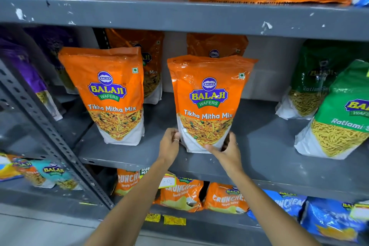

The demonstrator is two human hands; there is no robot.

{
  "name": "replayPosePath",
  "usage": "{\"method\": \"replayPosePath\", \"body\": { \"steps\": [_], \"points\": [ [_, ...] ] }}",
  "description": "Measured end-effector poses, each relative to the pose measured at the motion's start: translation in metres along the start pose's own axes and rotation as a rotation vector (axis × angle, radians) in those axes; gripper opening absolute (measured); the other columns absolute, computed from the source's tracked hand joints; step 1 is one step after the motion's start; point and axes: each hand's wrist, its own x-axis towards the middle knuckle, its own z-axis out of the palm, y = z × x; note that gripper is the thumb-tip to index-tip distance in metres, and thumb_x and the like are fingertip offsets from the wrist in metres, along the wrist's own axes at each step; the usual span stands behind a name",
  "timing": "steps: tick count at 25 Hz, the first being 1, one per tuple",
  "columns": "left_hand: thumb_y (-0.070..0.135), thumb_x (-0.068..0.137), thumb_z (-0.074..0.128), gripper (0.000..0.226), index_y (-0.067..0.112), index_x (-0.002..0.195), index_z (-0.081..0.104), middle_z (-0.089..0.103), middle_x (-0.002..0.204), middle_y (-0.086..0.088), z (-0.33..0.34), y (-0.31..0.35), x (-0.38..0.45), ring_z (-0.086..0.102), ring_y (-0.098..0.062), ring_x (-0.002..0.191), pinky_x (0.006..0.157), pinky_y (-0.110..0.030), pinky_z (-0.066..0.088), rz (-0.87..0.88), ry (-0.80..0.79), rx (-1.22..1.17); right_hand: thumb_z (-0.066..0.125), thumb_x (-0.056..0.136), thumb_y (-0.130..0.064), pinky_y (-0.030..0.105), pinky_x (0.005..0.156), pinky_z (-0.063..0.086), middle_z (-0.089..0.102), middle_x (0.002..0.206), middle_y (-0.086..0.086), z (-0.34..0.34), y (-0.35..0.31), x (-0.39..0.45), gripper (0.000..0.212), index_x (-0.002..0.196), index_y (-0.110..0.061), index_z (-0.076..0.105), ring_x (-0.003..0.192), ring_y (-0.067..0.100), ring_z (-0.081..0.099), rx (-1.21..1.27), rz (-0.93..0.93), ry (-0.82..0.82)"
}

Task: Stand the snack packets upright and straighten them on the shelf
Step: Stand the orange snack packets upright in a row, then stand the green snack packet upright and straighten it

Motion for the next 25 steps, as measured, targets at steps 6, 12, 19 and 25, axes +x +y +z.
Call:
{"method": "replayPosePath", "body": {
  "steps": [6,12,19,25],
  "points": [
    [0.025,0.091,0.049,0.018,0.008,0.097,0.051,0.061,0.093,-0.010,0.012,-0.003,-0.036,0.056,-0.020,0.083,0.070,-0.021,0.040,0.239,0.260,-0.005,0.052,0.085,-0.002,0.030,0.092,0.044,0.052,0.124,0.006,-0.027,0.007,-0.006,0.043,0.127,-0.004,0.045,0.113,0.017,0.050,0.367,0.066,0.157],
    [0.038,0.087,0.043,0.033,0.009,0.092,0.058,0.069,0.077,-0.009,0.058,0.042,-0.054,0.060,-0.021,0.066,0.059,-0.027,0.040,0.490,0.040,0.168,0.050,0.072,-0.021,0.052,0.080,0.047,0.058,0.082,0.000,-0.091,0.029,-0.003,0.019,0.081,-0.037,0.055,0.075,0.010,0.055,0.274,-0.029,0.650],
    [0.027,0.091,0.049,0.020,0.008,0.093,0.056,0.058,0.071,0.003,0.129,0.066,-0.051,0.053,-0.010,0.061,0.059,-0.026,0.043,0.544,-0.202,0.085,0.056,0.080,-0.010,0.037,0.075,0.043,0.056,0.089,0.011,-0.177,0.041,-0.003,0.013,0.092,-0.011,0.059,0.077,0.024,0.051,0.206,0.041,0.875],
    [0.021,0.087,0.059,0.028,0.008,0.111,0.054,0.062,0.095,-0.005,0.203,0.067,-0.051,0.059,-0.019,0.093,0.084,-0.026,0.047,0.288,-0.504,0.008,0.055,0.087,-0.011,0.035,0.077,0.033,0.045,0.077,0.010,-0.243,0.065,0.012,0.012,0.087,-0.002,0.047,0.076,0.023,0.045,0.018,0.120,0.736]
  ]
}}
